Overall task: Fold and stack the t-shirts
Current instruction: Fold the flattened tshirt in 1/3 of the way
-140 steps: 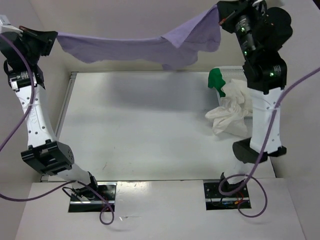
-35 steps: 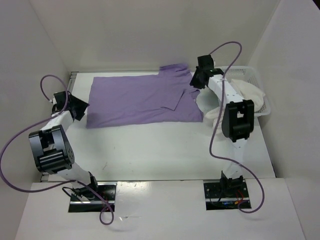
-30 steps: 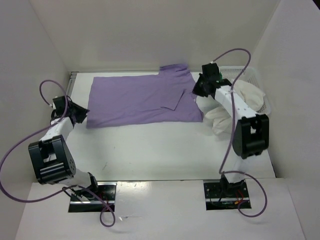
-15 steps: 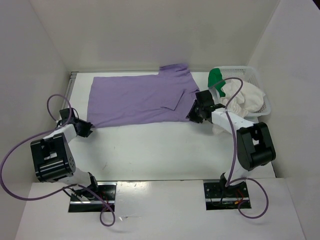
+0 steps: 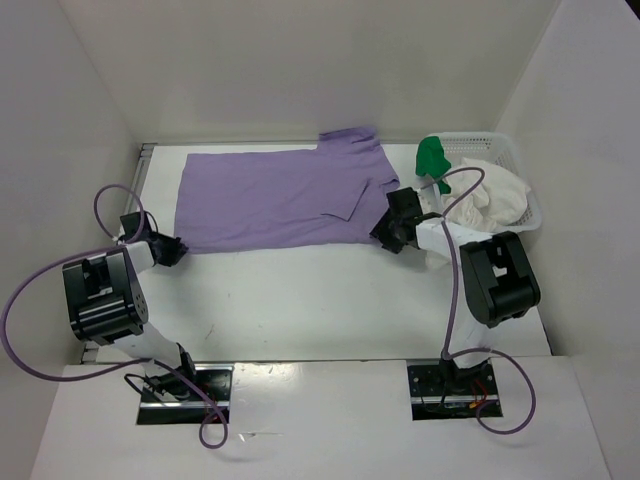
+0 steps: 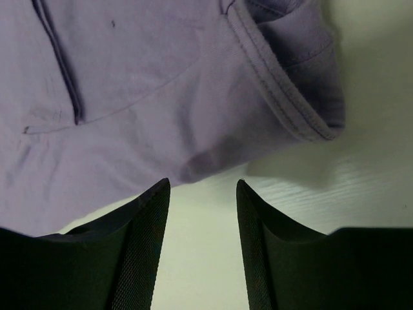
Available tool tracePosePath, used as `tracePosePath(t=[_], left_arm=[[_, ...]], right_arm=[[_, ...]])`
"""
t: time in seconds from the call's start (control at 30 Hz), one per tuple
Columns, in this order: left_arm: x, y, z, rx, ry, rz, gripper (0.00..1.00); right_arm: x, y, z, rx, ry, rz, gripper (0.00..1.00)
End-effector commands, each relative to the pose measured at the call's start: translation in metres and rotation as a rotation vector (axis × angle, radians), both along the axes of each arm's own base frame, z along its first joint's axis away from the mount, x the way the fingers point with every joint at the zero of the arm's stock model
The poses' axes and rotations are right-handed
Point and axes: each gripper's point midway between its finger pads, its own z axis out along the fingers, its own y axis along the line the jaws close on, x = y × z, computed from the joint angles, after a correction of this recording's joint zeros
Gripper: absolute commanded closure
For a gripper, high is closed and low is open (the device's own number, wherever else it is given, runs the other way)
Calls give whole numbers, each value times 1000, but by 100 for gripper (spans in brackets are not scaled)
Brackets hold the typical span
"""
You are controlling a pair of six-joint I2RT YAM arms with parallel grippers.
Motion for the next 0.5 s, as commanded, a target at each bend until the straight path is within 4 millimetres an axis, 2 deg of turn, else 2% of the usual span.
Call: tracePosePath(t=[0.0,0.03,0.23,0.27,0.3,0.37,0.4,0.47], left_arm=[[-5,8,-13,23,55,16,85],[-1,10,-9,27,45,16,90],[-5,12,-11,33,60,9,96],[-7,11,-10,37,64,2,98],[-7,11,-10,37,64,2,100],[-10,13,-11,32,72,-1,100],[-12,13,-8,39,72,-10,100],[-18,20,-8,46,87,-4,100]], right_arm=[[19,-7,-3,-7,-47,-94,48],[23,-6,-2,-6,-49,-95,50],[35,-7,-5,-1,-56,-147,62],[34,-9,-10,-12,-47,-153,72],[38,-8,-5,-4,-53,-160,79],[37,-8,-9,-11,-36,-160,95],[38,-8,-6,-8,-44,-160,98],[22,-11,-12,-15,-5,-154,100]])
